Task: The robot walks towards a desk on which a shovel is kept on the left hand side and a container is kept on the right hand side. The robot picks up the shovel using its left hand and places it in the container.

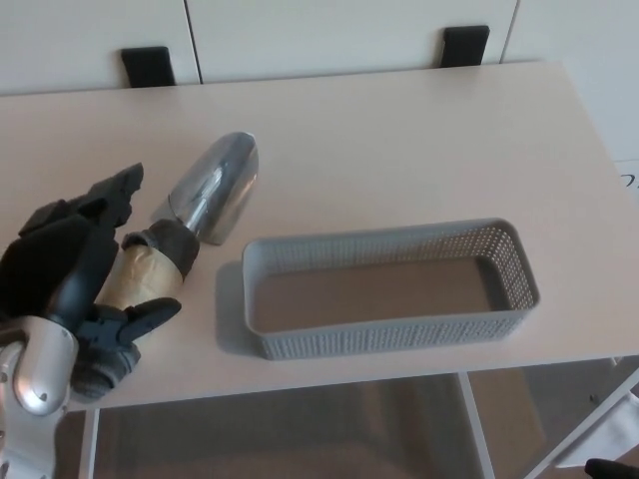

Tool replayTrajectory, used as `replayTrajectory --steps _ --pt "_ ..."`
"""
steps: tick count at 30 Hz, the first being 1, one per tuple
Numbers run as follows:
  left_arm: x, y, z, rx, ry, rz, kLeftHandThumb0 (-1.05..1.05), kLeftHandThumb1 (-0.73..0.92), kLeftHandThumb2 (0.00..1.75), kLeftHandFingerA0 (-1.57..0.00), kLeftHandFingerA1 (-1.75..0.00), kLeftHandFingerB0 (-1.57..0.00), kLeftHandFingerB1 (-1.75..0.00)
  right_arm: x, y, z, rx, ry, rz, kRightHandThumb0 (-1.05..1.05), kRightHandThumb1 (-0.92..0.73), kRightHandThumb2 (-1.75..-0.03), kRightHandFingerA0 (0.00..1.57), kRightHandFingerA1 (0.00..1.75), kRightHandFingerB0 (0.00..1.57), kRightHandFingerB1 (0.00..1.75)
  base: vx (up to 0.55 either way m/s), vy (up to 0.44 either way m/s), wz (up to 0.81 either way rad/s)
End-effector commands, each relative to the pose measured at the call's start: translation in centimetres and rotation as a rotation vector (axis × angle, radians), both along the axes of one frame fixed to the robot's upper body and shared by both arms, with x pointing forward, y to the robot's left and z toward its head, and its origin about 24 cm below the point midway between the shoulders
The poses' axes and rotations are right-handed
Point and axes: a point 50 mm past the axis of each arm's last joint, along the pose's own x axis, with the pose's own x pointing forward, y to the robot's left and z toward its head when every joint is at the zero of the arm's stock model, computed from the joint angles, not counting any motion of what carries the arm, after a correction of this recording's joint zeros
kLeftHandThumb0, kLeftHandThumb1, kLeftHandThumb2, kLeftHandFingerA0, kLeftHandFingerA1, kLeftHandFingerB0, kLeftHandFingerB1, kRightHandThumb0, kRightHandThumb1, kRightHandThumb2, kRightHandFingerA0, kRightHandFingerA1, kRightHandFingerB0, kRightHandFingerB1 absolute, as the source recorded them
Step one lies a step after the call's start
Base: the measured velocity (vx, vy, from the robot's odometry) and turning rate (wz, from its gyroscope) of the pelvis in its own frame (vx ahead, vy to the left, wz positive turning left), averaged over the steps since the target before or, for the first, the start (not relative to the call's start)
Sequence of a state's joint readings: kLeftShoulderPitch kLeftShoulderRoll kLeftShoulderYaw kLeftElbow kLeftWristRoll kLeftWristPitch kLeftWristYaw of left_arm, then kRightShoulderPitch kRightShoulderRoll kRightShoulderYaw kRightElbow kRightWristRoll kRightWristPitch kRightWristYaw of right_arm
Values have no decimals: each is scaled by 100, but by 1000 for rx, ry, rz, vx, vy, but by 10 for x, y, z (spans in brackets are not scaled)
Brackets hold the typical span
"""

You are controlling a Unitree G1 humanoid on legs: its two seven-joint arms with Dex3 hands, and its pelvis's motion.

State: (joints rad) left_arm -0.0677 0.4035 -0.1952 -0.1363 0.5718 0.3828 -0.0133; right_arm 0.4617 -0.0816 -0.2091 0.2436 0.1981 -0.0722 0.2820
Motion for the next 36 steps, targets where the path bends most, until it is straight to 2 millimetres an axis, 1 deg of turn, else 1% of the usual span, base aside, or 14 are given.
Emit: replayTrajectory --steps 1,4,5,6,7,10,11,18,28,29,30,32,35,36 --pt "1 7 -6 10 40 45 -65 42 77 -5 -34 -6 -14 1 -3 2 -32 -3 -2 -35 -42 -52 88 50 70 47 0 0 0" --pt "3 9 -8 2 50 68 -62 49 55 -9 -30 -3 -23 1 -3 2 -30 -9 0 -34 -43 -52 88 50 70 48 0 0 0" --pt "4 10 -9 9 59 74 -64 41 77 -3 -35 -7 -18 0 -3 2 -29 -9 -2 -35 -42 -52 88 50 70 48 0 0 0" --pt "5 11 -10 6 61 78 -62 50 56 -9 -30 -3 -23 0 -3 2 -33 -6 -1 -36 -42 -52 87 50 70 47 0 0 0" --pt "6 12 -10 7 61 88 -63 41 78 -2 -37 -8 -19 1 -3 2 -25 -4 -9 -33 -43 -52 87 50 70 48 0 0 0" --pt "9 14 -9 -13 67 102 -61 49 55 -10 -30 -3 -23 2 -3 2 -16 -3 -11 -33 -42 -52 87 50 70 48 0 0 0" --pt "11 14 -9 -9 64 104 -67 44 75 -4 -37 -12 -13 3 -3 3 -15 -4 -10 -33 -43 -52 87 50 70 47 0 0 0" --pt "12 11 -12 -25 65 88 -64 42 60 -13 -36 -7 -20 5 -3 3 -11 -12 -19 -32 -43 -52 88 51 70 49 0 0 0" --pt "17 1 -12 -18 90 81 -65 41 72 -13 -42 -6 -23 8 -3 6 -34 -14 1 -34 -44 -53 86 51 68 48 0 0 0" --pt "18 0 -12 -17 89 81 -33 21 83 -2 -49 0 -48 8 -3 6 -28 -17 2 -33 -44 -53 85 51 67 48 0 0 0" --pt "17 -1 -12 -29 95 82 -65 41 73 -14 -43 -6 -24 7 -3 6 -27 -19 5 -33 -44 -53 86 50 68 47 0 0 0" --pt "18 -1 -13 -28 113 96 -34 21 83 -1 -49 0 -48 7 -4 5 -28 -19 6 -34 -43 -53 87 50 68 47 0 0 0" --pt "19 -2 -14 -66 123 107 -64 41 72 -13 -43 -6 -24 8 -4 7 -31 -14 2 -33 -44 -53 86 50 67 47 0 0 0" --pt "19 -2 -14 -63 122 106 -33 21 83 -2 -49 0 -48 8 -4 7 -26 -18 4 -31 -44 -53 85 51 66 48 0 0 0"
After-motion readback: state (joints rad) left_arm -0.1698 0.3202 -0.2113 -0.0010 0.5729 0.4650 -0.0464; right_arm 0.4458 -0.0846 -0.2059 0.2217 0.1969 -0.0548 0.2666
